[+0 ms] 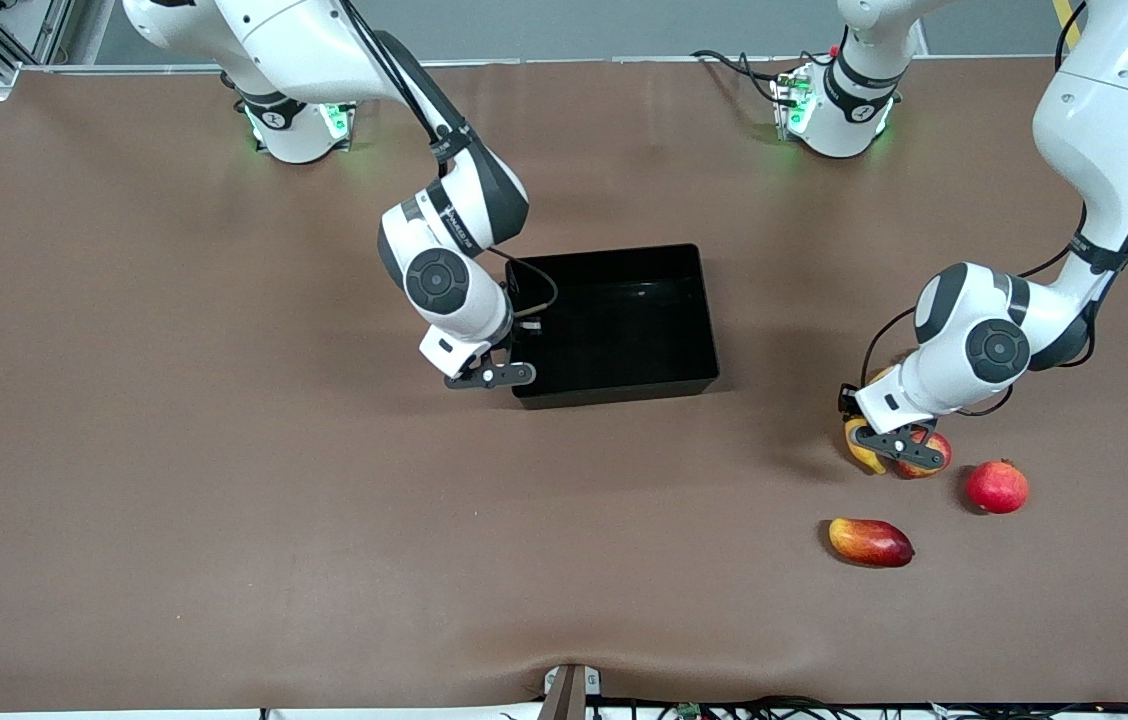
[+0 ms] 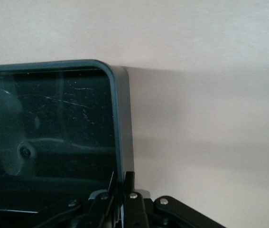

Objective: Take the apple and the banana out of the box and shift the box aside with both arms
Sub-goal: 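Slide the tray with the right gripper while the left gripper lowers the banana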

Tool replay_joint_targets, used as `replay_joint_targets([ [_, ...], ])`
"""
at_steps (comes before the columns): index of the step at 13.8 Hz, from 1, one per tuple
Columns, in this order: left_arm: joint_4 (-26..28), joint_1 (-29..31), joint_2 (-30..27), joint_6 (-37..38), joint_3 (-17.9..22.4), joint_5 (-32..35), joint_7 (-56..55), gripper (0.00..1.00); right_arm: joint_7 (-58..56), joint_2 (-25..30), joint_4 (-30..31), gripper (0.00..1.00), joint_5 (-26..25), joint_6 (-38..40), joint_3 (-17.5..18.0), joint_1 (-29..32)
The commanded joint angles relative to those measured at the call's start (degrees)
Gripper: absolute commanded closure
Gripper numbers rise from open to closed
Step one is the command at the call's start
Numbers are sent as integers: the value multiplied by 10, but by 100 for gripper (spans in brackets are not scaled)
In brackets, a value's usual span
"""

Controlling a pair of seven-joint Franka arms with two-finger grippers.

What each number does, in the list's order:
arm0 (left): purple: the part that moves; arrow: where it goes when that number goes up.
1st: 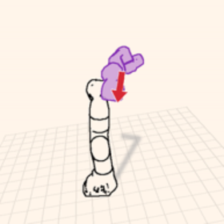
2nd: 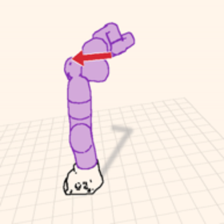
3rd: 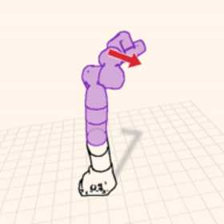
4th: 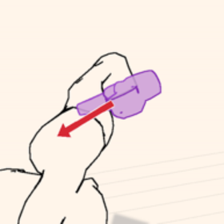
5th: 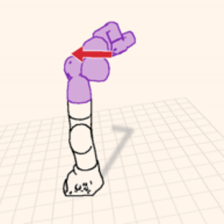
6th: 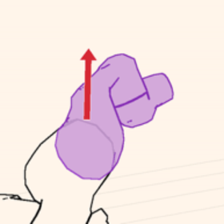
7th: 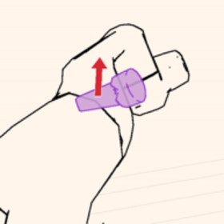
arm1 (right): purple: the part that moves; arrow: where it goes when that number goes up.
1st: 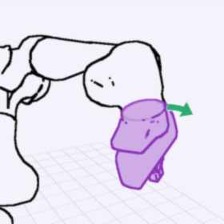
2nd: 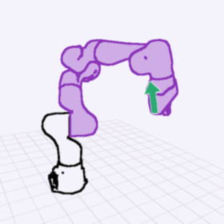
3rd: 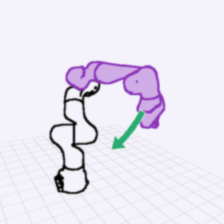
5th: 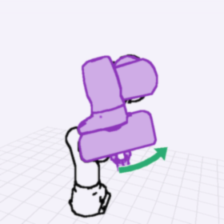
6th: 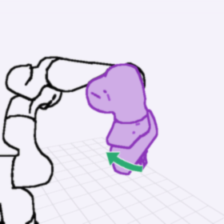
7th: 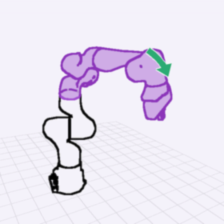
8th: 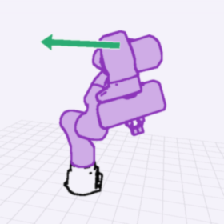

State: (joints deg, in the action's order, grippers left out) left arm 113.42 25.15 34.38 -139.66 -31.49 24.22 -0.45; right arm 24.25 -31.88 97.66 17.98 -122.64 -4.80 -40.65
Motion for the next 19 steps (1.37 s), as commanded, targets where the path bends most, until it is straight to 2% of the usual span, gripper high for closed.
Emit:
replay_joint_targets([
  [1,5,-3,-4,-13,-7,9,-14,100,-2,50,-32,100,9,135,4,84],
  [3,4,-4,4,-24,-7,8,-15,100,-29,64,-61,100,9,214,4,138],
  [6,2,-7,14,-36,-7,8,-26,100,-121,90,-53,100,-3,269,-3,226],
  [8,0,-19,16,-40,-6,8,-44,100,-204,90,-51,100,-45,285,-6,295],
  [11,-7,-26,32,-62,-6,9,-69,98,-270,85,-48,100,-105,277,-6,372],
  [12,-6,-24,32,-62,-6,9,-69,89,-309,83,-48,100,-110,268,-6,396],
  [13,-5,-22,31,-62,-6,9,-69,76,-339,79,-47,100,-112,249,-6,417],
  [14,-4,-21,31,-62,-6,9,-69,22,-360,68,-45,100,-114,235,-6,438],
  [15,-3,-18,27,-62,-6,9,-71,0,-385,60,-43,100,-120,217,-6,461],
  [19,0,-16,-18,-55,-9,7,-82,0,-473,22,-34,100,-125,151,-6,532],
])
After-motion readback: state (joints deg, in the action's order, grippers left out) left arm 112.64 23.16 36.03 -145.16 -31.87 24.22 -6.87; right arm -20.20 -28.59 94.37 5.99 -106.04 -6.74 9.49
